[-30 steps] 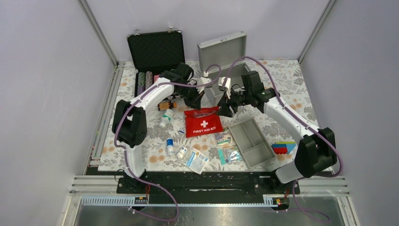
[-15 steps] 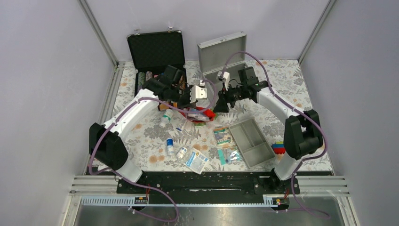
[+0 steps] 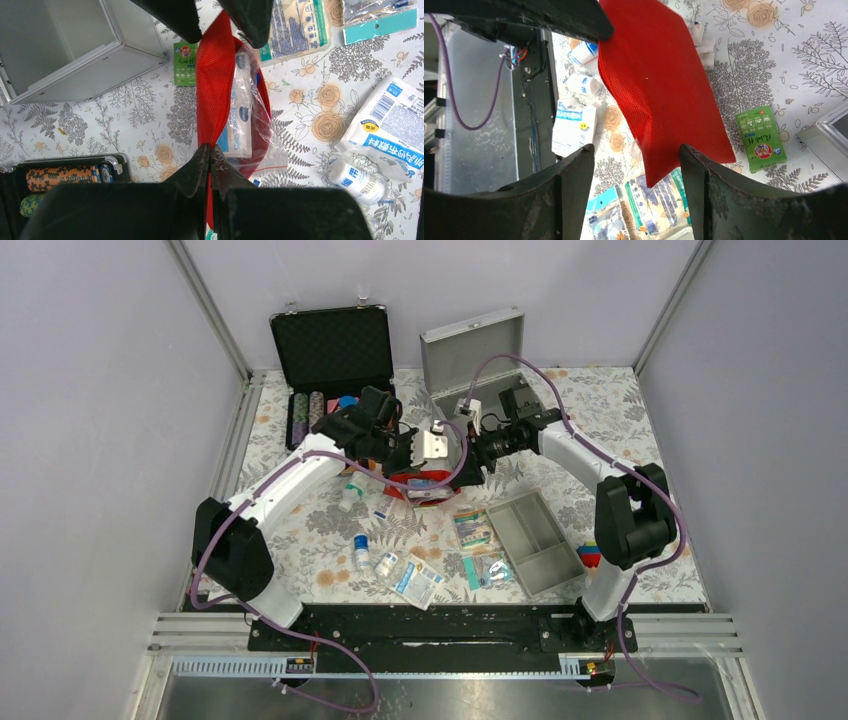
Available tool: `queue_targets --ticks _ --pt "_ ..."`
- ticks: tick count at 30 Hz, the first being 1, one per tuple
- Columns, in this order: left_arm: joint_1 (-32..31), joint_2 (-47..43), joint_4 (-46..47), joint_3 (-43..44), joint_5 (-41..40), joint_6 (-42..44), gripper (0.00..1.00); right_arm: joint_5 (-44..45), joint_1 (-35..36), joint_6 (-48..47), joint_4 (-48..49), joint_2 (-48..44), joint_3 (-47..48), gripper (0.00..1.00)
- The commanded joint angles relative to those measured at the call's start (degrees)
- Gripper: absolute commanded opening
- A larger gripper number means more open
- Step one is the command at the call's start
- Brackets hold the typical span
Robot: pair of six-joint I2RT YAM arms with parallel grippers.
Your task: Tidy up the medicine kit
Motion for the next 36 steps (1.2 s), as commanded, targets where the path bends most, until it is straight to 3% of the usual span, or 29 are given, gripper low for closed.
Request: queue_targets --ticks 1,7,14,18,20,23,25,27,30,33,36 --pt "-0.6 -0.9 4.4 -0.2 -0.3 -0.8 0.00 3.1 0.8 -6.4 -4.7 -1.4 0.9 0.70" --pt "-0.8 -1.4 5.1 -0.5 -1.0 0.6 0.00 5.5 0.8 -11.4 -7.8 1.1 4.3 0.68" --pt "-0.8 -1.5 6.6 -0.8 -1.0 0.7 0.00 7.5 1.0 -14.1 -9.2 3.7 6.0 0.52" --pt "-0.8 -1.6 7.6 -1.2 -1.2 0.5 0.00 9.1 2.0 -14.4 -9.0 4.8 7.4 0.49" --pt "-0.8 -1.7 8.0 -1.5 -1.6 0.6 0.00 9.3 2.4 -14.2 -9.0 4.7 7.9 0.29" --pt "-0.8 -1.5 8.1 -1.5 -3.8 0.0 0.00 8.7 2.3 -12.2 -9.4 3.5 8.6 0.09" --pt "-0.6 -1.8 9.7 -1.7 -7.5 -4.0 0.18 7.6 2.4 -10.4 -11.1 1.7 9.0 0.01" --pt "1.4 -2.8 10.6 -0.4 -9.5 -11.3 0.36 6.3 2.3 -6.1 -12.7 0.7 9.4 0.00" --pt "7.0 -5.8 10.5 1.5 -5.6 -23.7 0.58 3.3 2.1 1.3 -14.4 0.8 8.3 0.00" --pt "12.1 -8.7 8.8 1.0 0.6 -30.2 0.63 4.4 2.0 3.0 -17.0 2.4 7.8 0.00" --pt "13.5 -11.4 5.6 -2.2 6.0 -27.1 0.58 3.2 0.7 4.7 -21.0 6.1 11.8 0.00"
